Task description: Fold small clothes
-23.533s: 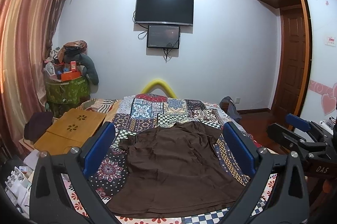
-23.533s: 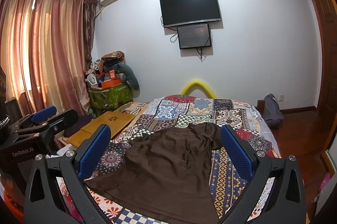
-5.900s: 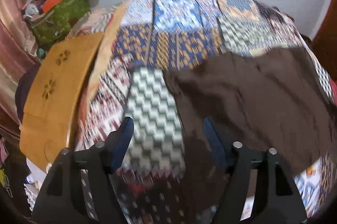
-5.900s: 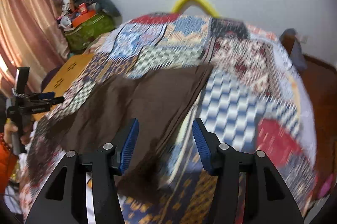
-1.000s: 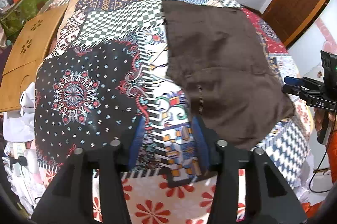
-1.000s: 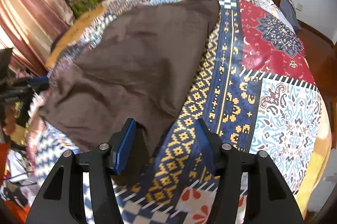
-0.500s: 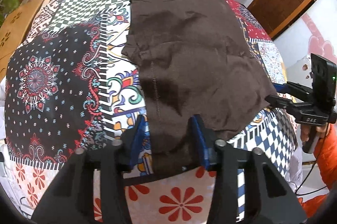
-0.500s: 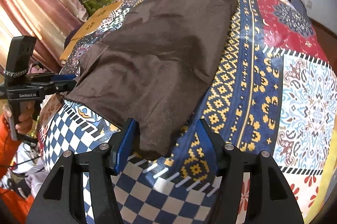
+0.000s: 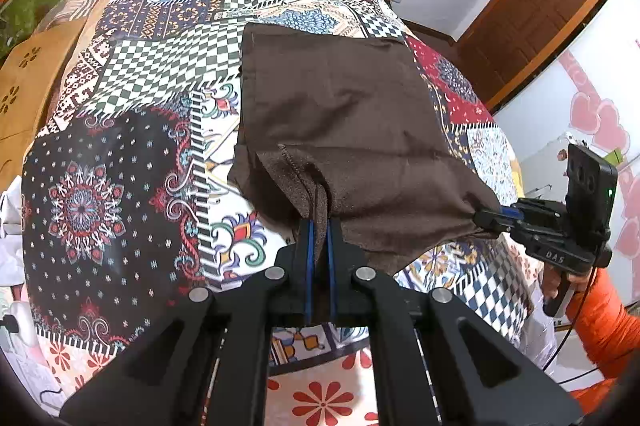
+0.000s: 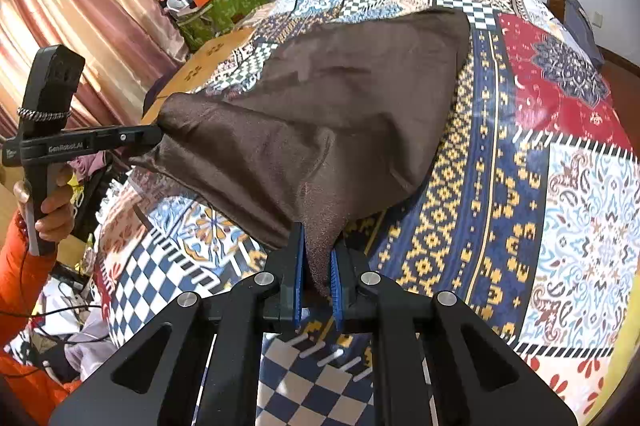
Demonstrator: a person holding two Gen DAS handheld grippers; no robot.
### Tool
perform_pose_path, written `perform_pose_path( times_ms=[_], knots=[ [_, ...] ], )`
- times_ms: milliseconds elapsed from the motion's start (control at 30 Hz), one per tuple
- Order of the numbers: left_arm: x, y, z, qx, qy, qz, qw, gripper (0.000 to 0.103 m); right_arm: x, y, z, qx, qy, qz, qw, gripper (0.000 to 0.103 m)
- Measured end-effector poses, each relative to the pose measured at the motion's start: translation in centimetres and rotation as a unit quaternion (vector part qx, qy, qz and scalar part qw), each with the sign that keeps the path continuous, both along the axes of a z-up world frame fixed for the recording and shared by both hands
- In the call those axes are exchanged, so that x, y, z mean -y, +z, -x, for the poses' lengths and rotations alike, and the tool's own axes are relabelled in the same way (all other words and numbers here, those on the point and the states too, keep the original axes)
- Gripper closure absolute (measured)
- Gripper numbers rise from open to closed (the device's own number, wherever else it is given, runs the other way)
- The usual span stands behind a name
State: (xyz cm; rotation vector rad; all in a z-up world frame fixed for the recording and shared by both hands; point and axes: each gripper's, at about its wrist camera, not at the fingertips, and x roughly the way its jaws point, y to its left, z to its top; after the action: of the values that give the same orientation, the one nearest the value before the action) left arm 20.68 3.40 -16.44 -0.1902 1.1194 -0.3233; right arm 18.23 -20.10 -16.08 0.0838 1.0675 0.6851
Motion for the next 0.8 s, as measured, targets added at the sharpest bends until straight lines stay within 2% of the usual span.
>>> perform_pose_path(
  times_ms=[100, 200, 267, 333, 433, 500, 567, 600, 700, 800],
  knots=[
    [-0.2, 0.0, -0.5, -0.007, 0.004, -0.002, 1.0000, 0.097, -0.1, 0.3, 0.0, 0.001, -0.001, -0.005, 1.000, 0.093],
    [-0.6, -1.4, -0.5, -0.029, 0.006, -0.009, 0.9995, 0.091, 0.1, 0.2, 0.2, -0.002, 0.002, -0.001, 1.000, 0.093],
    [-0.8, -2.7, -0.3, -0.046, 0.013, -0.018, 0.9987, 0.072, 0.1, -0.3, 0.5, -0.006, 0.004, 0.008, 1.000, 0.093],
    [-1.2, -4.0, -0.2, -0.066, 0.019, -0.005, 0.9976, 0.065, 0.2, -0.9, 0.5, -0.016, 0.005, 0.010, 1.000, 0.093],
    [-1.8, -5.3, -0.2, -0.084, 0.028, 0.019, 0.9959, 0.064, 0.4, -1.6, 0.7, -0.025, 0.004, 0.011, 1.000, 0.093],
    [-1.8, -5.4, -0.4, -0.080, 0.033, 0.018, 0.9961, 0.060, 0.5, -1.7, 0.9, -0.025, 0.001, 0.008, 1.000, 0.093],
    [-1.7, -5.3, -1.0, -0.071, 0.032, 0.018, 0.9968, 0.050, 0.5, -1.6, 0.9, -0.024, 0.002, 0.008, 1.000, 0.093],
    [-1.6, -5.3, -1.4, -0.067, 0.033, 0.017, 0.9971, 0.048, 0.5, -1.5, 0.9, -0.024, 0.004, 0.009, 1.000, 0.093],
    [-1.6, -5.8, -2.6, -0.069, 0.034, 0.021, 0.9968, 0.047, 0.3, -1.4, 0.9, -0.023, 0.007, 0.011, 1.000, 0.093],
    [-1.7, -6.3, -3.3, -0.066, 0.041, 0.042, 0.9961, 0.047, 0.3, -1.4, 0.7, -0.025, 0.007, 0.008, 1.000, 0.093]
  ],
)
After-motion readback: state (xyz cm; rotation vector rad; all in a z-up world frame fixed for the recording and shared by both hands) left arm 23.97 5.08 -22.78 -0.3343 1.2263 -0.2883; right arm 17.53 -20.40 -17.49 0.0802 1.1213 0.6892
